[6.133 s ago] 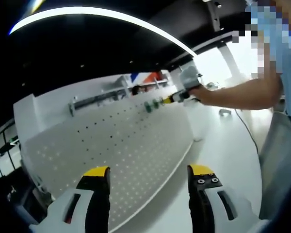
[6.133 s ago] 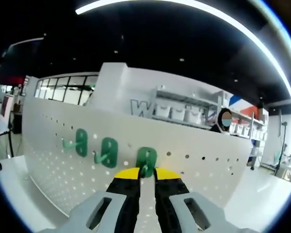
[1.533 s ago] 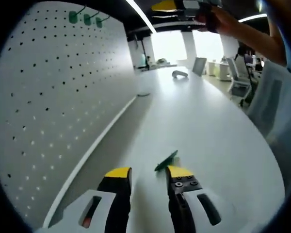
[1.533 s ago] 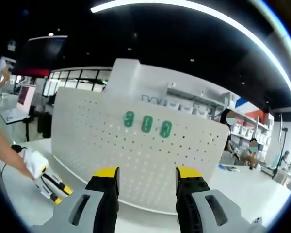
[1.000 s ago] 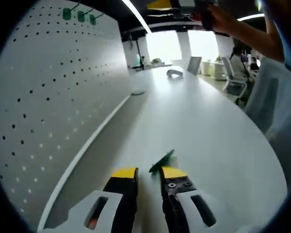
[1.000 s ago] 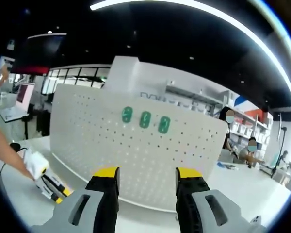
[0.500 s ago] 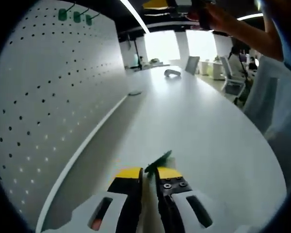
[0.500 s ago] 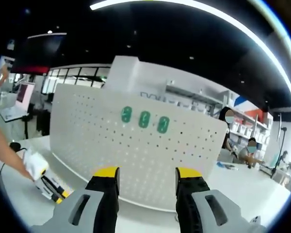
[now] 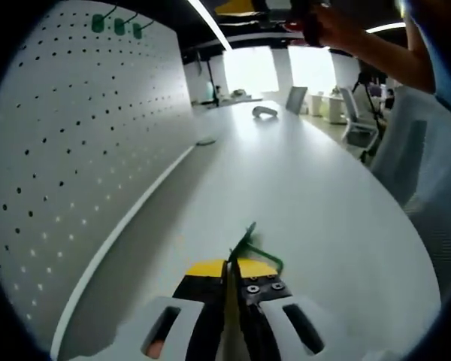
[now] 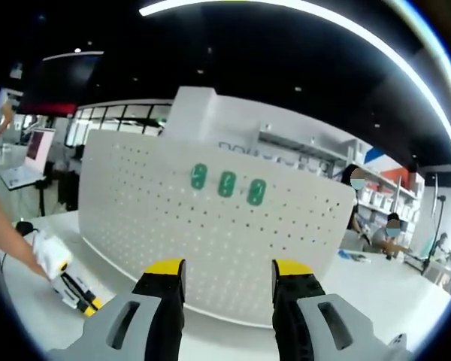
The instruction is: Insert the hook assembly into the mounting plate slot until the hook locks in place.
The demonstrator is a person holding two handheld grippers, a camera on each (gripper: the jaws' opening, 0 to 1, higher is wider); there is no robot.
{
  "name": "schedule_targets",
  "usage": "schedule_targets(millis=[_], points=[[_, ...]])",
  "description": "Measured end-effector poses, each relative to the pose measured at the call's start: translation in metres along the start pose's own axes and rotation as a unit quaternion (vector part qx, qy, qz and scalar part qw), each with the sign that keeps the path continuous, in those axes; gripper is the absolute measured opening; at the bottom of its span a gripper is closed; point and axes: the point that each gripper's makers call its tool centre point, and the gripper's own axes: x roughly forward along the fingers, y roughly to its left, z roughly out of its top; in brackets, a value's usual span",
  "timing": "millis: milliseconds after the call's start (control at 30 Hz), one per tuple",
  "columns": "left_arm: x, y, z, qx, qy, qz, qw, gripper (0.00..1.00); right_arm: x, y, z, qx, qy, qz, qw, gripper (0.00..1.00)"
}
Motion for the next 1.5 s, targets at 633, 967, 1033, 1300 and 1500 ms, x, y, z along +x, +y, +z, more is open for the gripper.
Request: schedule_targets(millis=[633,967,1033,1300,1500], points=[[0.011,-0.003,0.004,0.001,-0.007,-0.015,0.9999,0.04,-0.002,-0.004,-0.002,-0.004,0.005,-0.006,1.0000,0.45],[0.008,-0.003,0.008,0.000,-0.008,-0.010,0.9999,0.03,-0.004,-0.003,-0.001,-0.003,0.003,-0.005,1.0000,0.45],[0.007,-0.003,0.010,0.001,-0.009,-0.009,0.9999,0.03,-0.004,-0.002,-0.001,-0.003,0.002,-0.004,1.0000,0.45],[0.002,0.000,0.016,-0.004,-0.018,-0.001,0.9998,0.02,-0.003,0.001,0.000,-0.002,0.002,0.001,1.0000,0.45],[0.000,0.005,0.019,-0.010,-0.024,0.005,0.9997,0.02,-0.001,0.005,0.000,-0.004,0.002,0.007,1.0000,0.45]])
